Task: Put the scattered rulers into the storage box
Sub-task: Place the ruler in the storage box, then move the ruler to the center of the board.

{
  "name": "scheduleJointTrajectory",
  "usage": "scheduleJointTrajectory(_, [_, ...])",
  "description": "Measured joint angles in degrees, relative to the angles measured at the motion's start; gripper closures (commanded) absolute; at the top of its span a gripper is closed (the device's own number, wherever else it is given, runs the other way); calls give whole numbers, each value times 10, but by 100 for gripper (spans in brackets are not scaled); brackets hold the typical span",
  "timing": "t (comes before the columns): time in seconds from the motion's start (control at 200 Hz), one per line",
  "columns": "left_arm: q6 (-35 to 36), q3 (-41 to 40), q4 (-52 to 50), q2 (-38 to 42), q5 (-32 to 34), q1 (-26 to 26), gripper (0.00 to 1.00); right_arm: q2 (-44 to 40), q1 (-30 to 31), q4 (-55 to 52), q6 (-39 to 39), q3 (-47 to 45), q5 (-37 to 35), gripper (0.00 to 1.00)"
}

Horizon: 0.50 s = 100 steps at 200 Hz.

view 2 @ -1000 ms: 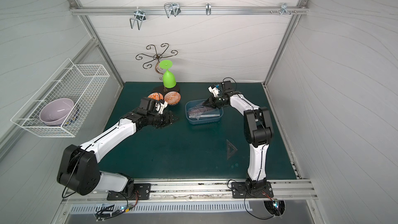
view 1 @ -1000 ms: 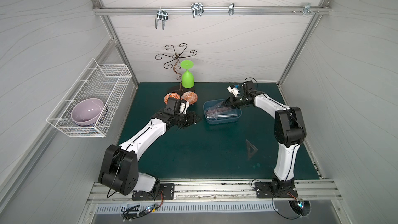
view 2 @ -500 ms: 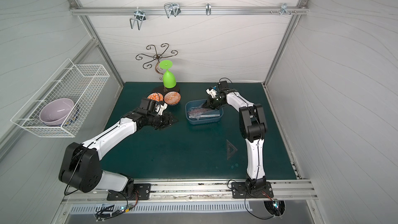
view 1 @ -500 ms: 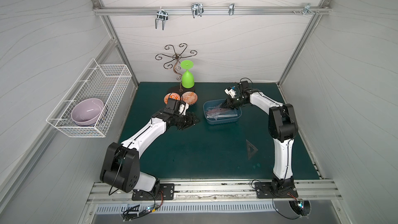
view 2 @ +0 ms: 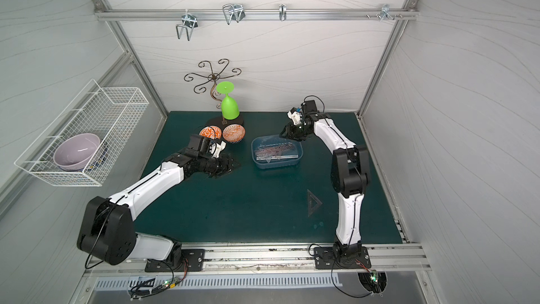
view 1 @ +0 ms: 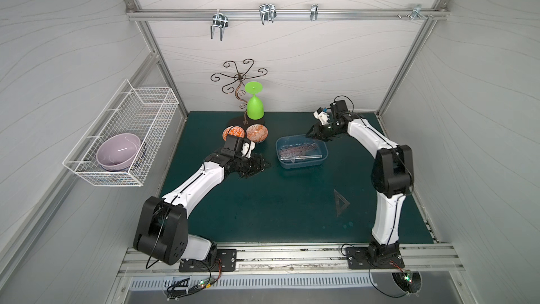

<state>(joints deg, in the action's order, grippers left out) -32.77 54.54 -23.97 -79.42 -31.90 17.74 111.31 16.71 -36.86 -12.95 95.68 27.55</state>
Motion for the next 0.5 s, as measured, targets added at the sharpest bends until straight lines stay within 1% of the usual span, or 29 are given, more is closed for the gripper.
scheduleJointTrajectory(0.105, [-3,-12,-8,27,16,13,31,-167,21,2,-17,-146,-99,62])
scheduleJointTrajectory(0.195, [-4,-24,-14,49,30,42,31,-303,44,8,-36,-278,-163,63])
scheduleJointTrajectory(0.265, [-5,-35,-17,59,38,64,31,-372,60,7,-54,-369,-196,65])
scheduleJointTrajectory(0.365, [-5,-49,-21,63,42,83,31,-407,68,4,-83,-469,-230,66])
scheduleJointTrajectory(0.5, [-4,-70,-30,69,52,83,30,-409,71,4,-112,-554,-254,67])
